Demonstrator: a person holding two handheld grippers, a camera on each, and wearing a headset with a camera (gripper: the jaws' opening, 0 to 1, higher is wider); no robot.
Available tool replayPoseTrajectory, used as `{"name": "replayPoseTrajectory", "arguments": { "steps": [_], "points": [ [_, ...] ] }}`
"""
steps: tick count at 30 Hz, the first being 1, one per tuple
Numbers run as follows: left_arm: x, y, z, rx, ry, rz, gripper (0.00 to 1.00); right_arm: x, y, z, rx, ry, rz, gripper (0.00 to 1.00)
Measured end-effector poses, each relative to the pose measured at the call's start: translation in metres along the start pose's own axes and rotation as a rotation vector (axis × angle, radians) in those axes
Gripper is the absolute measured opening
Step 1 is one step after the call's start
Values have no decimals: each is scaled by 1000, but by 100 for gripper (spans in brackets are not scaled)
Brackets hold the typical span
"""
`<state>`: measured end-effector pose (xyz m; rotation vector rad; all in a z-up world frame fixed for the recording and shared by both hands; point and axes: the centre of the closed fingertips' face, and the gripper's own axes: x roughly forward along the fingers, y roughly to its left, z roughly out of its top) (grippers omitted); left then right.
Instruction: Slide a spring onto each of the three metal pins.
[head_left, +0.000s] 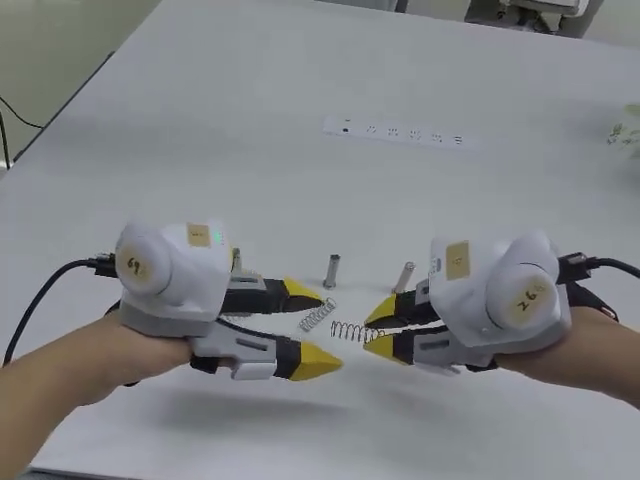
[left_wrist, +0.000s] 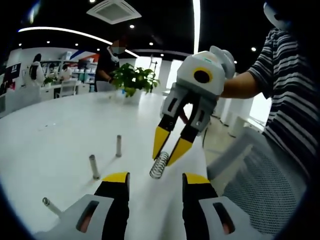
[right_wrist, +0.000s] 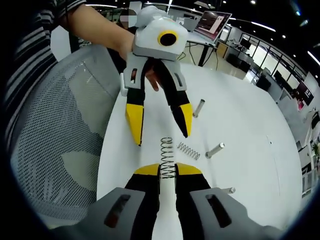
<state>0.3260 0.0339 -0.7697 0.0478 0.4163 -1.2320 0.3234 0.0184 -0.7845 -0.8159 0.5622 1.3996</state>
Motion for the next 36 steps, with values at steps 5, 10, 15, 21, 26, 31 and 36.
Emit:
{"name": "replayPoseTrajectory", "arguments": {
  "steps": [5, 10, 15, 21, 26, 31, 36],
  "points": [
    [3, 0, 3, -9, -21, -14, 26, -1, 2, 2, -7, -1, 5, 8],
    [6, -1, 4, -16, -37, -25, 21, -3, 2, 8, -1, -18, 4, 8],
    [5, 0, 7, -49, -81, -35, 15, -4, 2, 9, 1, -20, 5, 8],
    [6, -4, 6, -54, -80, -50, 10, -6, 2, 10, 7, -26, 6, 8],
    [5, -5, 8, -57, -91, -56, 8, -7, 2, 14, 1, -34, 6, 8],
    [4, -7, 10, -54, -92, -66, 5, -7, 4, 15, -16, -35, 8, 8],
    [4, -10, 10, -47, -91, -74, 4, -8, 5, 15, -18, -33, 8, 8]
  ]
}}
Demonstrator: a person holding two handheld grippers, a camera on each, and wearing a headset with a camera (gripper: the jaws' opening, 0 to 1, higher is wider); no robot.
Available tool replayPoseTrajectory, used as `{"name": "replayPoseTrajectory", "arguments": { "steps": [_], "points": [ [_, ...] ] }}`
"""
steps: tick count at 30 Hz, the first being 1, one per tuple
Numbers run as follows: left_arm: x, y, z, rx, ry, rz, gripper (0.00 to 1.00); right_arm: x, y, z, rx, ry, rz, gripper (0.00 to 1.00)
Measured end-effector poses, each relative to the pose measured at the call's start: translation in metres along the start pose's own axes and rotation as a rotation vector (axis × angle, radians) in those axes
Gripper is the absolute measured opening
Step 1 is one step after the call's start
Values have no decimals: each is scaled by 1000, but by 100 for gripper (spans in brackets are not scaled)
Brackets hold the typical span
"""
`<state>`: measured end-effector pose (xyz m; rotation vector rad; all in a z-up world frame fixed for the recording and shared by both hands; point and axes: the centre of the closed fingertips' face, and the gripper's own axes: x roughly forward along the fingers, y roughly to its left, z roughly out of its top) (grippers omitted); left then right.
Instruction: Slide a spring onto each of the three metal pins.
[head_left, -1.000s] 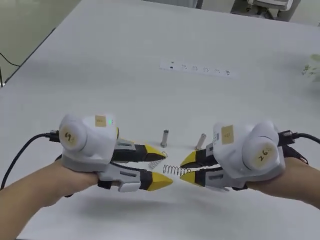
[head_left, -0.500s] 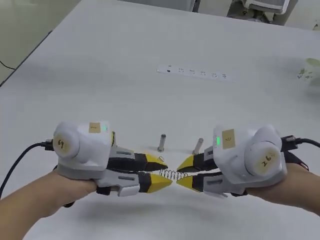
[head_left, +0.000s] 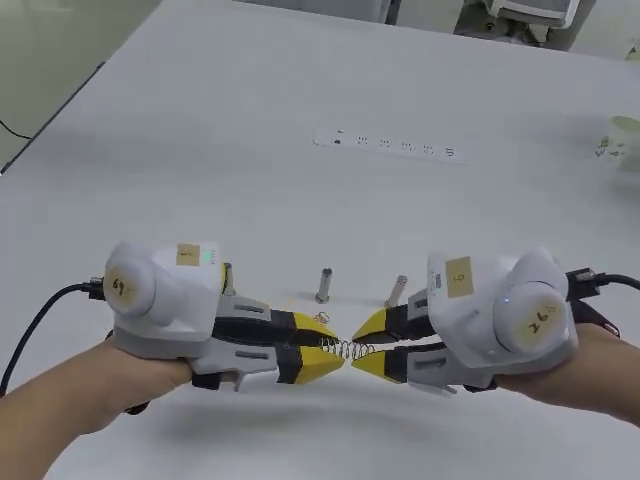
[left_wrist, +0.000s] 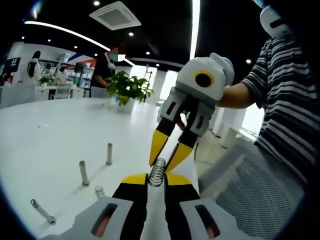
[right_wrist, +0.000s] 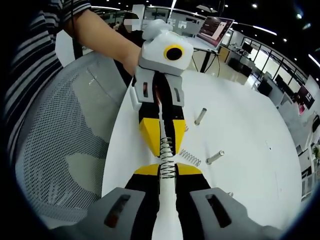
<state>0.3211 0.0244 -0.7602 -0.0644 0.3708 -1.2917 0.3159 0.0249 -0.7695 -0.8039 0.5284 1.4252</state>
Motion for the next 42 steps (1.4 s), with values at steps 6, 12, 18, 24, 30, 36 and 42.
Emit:
{"name": "replayPoseTrajectory", "arguments": {
  "steps": [6, 12, 18, 24, 30, 36, 42],
  "points": [
    [0, -4, 1, 8, 6, -21, 2, -1, 2, 0, 7, -8, 3, 8],
    [1, -9, 1, 8, 10, -36, 2, -2, 5, 0, 16, -21, 8, 8],
    [3, -14, -1, 6, 20, -49, 2, -3, 10, -3, 33, -41, 20, 9],
    [2, -13, 0, 5, 18, -49, 2, -5, 11, -5, 48, -54, 19, 15],
    [1, -14, 0, 6, 21, -57, 2, -7, 9, -10, 106, -83, 12, 16],
    [1, -15, -1, 6, 28, -57, 2, -6, 10, -12, 100, -85, 10, 13],
    [1, -16, -1, 5, 34, -61, 2, -5, 11, -10, 88, -92, 12, 8]
  ]
}}
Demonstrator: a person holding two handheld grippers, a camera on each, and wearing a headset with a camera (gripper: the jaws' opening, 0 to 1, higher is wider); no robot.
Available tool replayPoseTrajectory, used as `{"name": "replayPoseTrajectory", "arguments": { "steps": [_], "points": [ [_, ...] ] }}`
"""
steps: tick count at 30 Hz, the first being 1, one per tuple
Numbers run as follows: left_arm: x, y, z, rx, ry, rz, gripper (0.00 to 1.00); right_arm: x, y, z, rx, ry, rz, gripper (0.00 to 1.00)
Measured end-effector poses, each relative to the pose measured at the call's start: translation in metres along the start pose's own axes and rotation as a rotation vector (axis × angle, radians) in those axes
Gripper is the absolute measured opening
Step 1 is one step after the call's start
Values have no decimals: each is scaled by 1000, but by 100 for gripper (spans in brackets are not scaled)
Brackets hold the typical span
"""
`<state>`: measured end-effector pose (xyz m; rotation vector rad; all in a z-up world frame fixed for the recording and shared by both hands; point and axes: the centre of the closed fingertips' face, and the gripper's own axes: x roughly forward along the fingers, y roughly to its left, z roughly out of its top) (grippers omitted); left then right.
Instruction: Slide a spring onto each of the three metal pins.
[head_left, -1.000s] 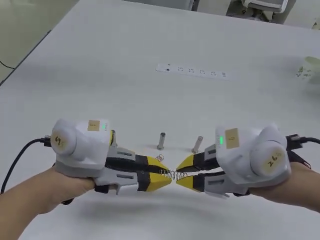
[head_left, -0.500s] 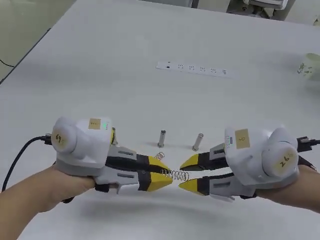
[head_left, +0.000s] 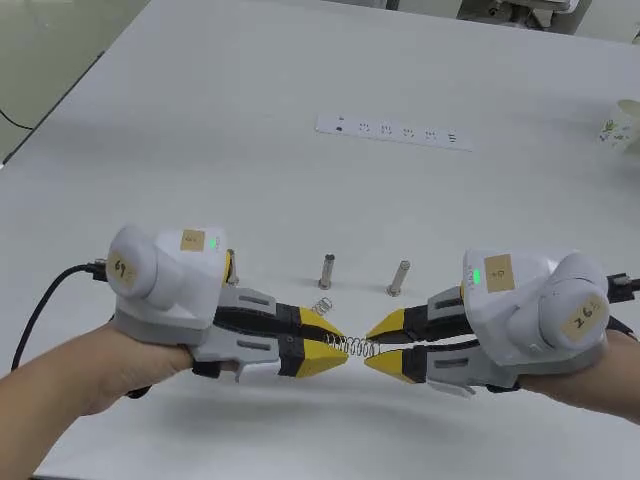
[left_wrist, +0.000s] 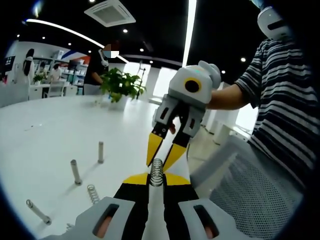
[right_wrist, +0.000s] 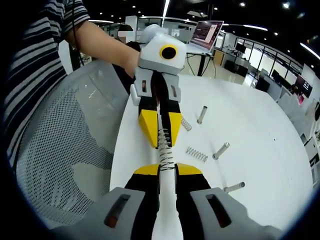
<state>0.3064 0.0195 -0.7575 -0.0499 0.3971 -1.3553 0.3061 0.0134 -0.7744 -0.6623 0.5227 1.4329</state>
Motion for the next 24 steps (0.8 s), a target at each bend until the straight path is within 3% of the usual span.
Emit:
{"name": "replayPoseTrajectory", "arguments": {
  "steps": [10, 14, 20, 24],
  "points": [
    [-1, 0, -4, 3, 9, 5, 2, -5, 0, 6, -54, -5, -4, 7],
    [-2, 1, -7, 6, 13, 10, 2, -10, -2, 16, -56, -31, -2, 7],
    [-3, 2, -11, 11, 27, 15, 2, -10, 0, 25, -84, -30, 13, 7],
    [-3, 2, -14, 16, 38, 17, 2, -10, 1, 37, -55, -77, 28, 7]
  ]
}}
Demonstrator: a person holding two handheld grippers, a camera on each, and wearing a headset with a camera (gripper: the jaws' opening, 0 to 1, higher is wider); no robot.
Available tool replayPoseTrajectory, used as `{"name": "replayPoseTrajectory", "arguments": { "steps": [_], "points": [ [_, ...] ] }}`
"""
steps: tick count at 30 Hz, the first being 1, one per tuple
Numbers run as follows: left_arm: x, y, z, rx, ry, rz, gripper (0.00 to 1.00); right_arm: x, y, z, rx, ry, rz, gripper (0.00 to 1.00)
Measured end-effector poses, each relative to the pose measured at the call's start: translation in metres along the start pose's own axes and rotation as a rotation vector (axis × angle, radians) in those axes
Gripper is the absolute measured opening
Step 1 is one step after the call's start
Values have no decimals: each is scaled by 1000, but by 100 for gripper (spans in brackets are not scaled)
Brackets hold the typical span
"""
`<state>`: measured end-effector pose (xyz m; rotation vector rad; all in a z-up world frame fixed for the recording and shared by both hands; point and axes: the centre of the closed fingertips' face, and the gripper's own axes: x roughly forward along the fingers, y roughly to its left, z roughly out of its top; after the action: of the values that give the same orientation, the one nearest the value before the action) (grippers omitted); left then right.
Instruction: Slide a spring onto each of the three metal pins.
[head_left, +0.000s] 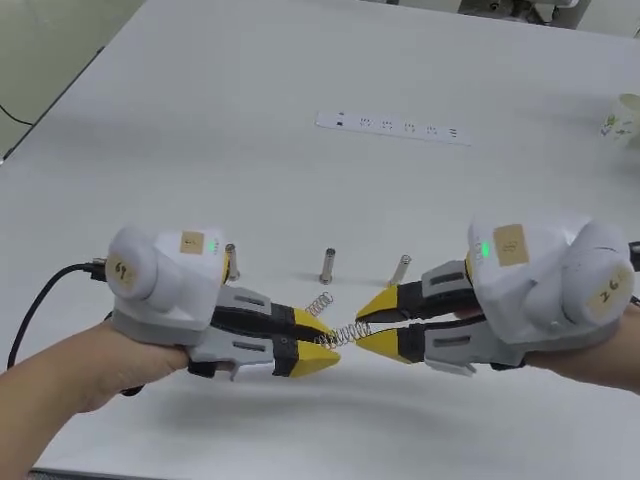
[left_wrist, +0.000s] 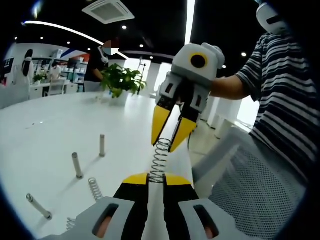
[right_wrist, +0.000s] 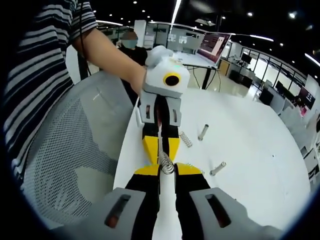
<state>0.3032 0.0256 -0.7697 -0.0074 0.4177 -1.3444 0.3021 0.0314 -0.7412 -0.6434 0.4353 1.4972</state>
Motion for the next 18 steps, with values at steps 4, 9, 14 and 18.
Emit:
{"name": "replayPoseTrajectory", "arguments": {
  "steps": [4, 9, 14, 18],
  "points": [
    [1, 0, 1, 4, -1, 6, 2, 0, -2, 8, 37, -44, -1, 8],
    [4, -1, 2, 13, 2, 2, 2, 2, -3, 18, 41, -81, -16, 7],
    [7, -2, 2, 27, 12, 4, 2, 6, -1, 22, -17, -70, -28, 7],
    [7, 0, 3, 28, 7, 9, 2, 5, -2, 25, -48, -75, -47, 7]
  ]
}}
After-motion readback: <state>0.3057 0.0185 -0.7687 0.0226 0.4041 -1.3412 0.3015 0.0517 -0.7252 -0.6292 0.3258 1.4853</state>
